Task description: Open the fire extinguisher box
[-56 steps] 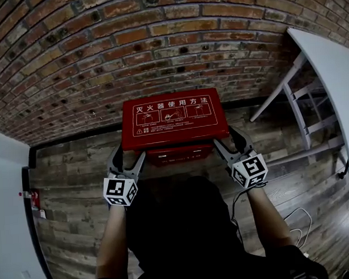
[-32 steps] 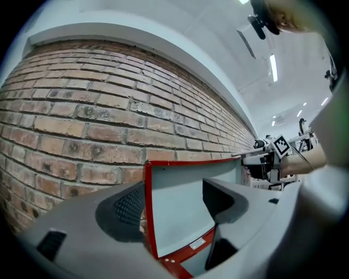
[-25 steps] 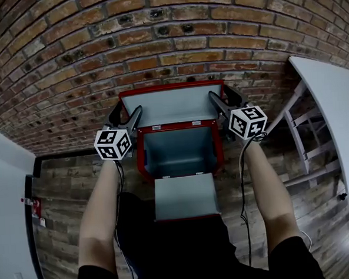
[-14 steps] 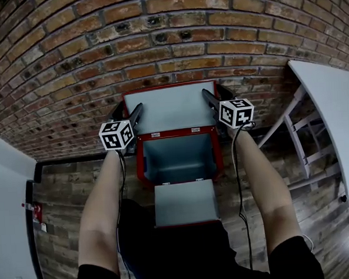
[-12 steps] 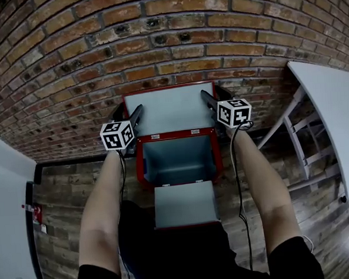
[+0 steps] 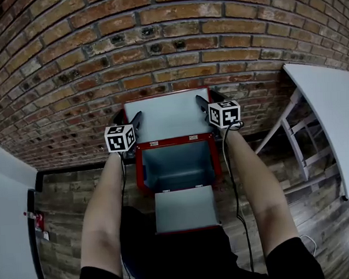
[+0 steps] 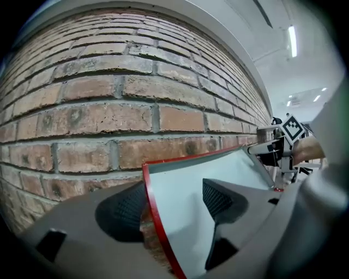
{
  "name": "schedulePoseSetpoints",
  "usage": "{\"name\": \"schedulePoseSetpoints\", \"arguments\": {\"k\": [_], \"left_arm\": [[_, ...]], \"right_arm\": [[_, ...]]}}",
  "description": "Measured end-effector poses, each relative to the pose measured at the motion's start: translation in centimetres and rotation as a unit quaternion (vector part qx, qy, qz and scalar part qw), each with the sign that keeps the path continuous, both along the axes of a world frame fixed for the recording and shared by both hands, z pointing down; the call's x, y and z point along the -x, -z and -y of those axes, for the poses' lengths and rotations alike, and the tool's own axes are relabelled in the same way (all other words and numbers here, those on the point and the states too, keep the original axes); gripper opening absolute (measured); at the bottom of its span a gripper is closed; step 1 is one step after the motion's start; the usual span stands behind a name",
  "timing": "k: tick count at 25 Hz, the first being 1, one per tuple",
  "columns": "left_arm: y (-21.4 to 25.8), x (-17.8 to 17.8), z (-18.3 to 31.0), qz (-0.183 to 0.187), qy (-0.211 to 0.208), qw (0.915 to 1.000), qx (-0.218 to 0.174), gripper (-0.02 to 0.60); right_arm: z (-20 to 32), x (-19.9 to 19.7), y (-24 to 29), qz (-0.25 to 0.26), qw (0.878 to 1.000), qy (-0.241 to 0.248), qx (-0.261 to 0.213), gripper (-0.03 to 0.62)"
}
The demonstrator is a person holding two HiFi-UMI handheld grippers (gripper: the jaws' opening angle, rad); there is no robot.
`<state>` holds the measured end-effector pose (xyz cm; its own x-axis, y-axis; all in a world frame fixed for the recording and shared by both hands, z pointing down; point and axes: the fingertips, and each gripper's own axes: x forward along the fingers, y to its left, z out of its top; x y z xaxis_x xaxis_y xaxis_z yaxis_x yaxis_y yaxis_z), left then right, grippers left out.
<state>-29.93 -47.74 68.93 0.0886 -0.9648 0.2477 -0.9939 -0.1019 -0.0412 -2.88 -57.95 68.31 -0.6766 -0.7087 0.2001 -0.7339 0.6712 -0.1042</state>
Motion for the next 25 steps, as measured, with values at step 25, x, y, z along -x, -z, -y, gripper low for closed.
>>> {"name": "schedulePoseSetpoints", "arguments": {"k": [25], "left_arm": [[-18.4, -14.1, -32.0, -0.106, -0.007, 0.9761, 0.190, 0.316]], "right_arm": [[-36.3, -11.3, -24.6, -0.103, 0.959, 0.001, 0.263, 0.138]]}}
